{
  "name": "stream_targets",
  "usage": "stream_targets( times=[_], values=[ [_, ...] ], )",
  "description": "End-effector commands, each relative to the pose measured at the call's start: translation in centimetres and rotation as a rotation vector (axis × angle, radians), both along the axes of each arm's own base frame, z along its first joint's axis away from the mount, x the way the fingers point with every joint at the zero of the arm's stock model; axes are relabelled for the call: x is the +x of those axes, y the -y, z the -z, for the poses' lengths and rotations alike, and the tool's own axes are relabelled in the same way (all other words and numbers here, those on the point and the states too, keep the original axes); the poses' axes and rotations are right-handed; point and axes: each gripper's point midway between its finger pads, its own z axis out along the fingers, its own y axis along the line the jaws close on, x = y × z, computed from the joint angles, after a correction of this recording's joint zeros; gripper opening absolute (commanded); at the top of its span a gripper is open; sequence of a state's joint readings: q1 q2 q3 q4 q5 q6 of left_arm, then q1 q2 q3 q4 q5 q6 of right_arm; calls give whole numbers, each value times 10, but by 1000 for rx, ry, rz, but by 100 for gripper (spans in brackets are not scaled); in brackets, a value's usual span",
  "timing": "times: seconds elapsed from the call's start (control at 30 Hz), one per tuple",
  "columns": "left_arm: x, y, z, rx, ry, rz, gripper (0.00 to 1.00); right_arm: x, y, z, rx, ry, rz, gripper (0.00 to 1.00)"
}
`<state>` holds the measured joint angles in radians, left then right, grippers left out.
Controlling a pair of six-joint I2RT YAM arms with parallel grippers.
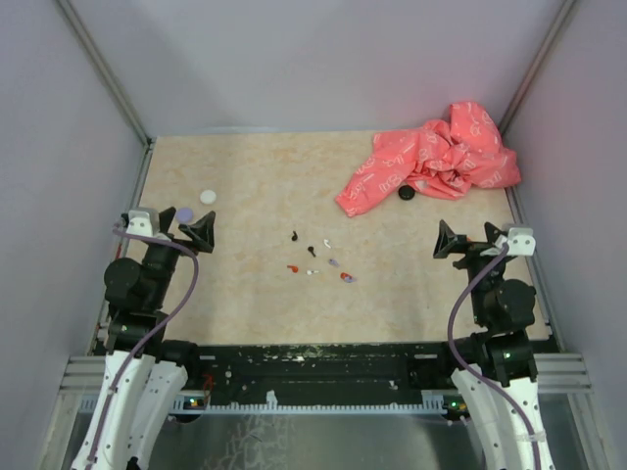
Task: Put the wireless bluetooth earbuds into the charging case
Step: Pick up the charging case at the center of the board.
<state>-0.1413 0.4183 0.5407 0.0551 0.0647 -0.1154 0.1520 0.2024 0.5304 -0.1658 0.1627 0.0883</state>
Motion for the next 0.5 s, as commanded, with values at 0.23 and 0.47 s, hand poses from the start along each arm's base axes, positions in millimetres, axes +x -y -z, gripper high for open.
stream_targets(
  times=[0.23,0.47],
  values=[
    [13,-2,8,7,-50,-14,100,-4,-1,-18,-1,73,-10,98],
    [33,1,28,-9,-163,-17,100,-6,-2,-20,-1,81,-17,98]
  ],
)
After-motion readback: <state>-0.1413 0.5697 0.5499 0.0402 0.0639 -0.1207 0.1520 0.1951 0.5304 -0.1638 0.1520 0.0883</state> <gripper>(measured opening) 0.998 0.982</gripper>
